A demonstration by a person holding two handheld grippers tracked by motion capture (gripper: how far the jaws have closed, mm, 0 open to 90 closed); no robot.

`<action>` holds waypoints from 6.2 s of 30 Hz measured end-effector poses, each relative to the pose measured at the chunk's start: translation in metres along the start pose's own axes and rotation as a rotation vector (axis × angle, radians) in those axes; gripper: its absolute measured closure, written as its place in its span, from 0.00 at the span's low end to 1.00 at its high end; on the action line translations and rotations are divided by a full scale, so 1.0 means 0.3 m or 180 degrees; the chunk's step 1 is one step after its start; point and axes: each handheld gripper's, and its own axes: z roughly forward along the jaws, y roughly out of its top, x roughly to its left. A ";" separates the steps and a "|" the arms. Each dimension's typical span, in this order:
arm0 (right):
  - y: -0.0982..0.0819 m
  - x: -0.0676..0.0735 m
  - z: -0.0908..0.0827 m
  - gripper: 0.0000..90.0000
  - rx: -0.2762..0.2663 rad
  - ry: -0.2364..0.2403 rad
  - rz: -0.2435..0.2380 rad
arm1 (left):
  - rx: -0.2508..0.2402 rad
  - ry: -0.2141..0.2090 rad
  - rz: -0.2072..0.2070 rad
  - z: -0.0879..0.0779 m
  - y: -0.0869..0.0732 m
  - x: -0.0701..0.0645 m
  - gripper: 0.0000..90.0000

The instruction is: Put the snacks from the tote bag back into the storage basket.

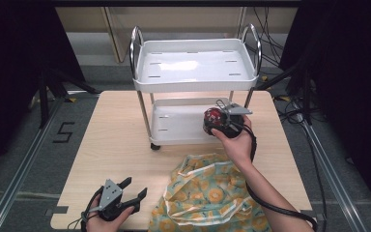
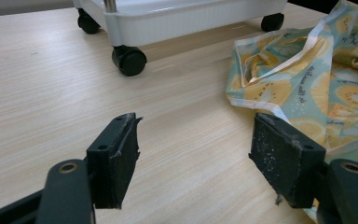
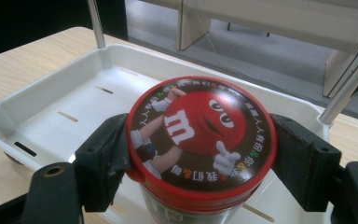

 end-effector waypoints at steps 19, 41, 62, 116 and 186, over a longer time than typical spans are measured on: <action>0.004 -0.009 0.008 0.29 0.0006 -0.0010 -0.0008 | -0.0008 -0.0012 -0.0010 0.004 0.001 0.000 0.35; 0.003 -0.010 0.039 0.29 -0.0028 -0.0037 0.0004 | 0.0005 -0.0002 -0.0020 0.008 0.000 -0.001 0.35; -0.016 0.014 0.053 0.29 0.0064 -0.0047 0.0105 | 0.0011 0.0004 -0.0044 0.006 0.001 -0.004 0.35; -0.064 0.034 0.099 0.29 0.0194 -0.0043 0.0142 | -0.0009 -0.0031 -0.0039 0.004 0.000 -0.002 0.35; -0.067 0.078 -0.052 0.26 0.0287 0.0147 0.0443 | -0.0048 0.0048 -0.0059 -0.012 -0.004 0.004 0.34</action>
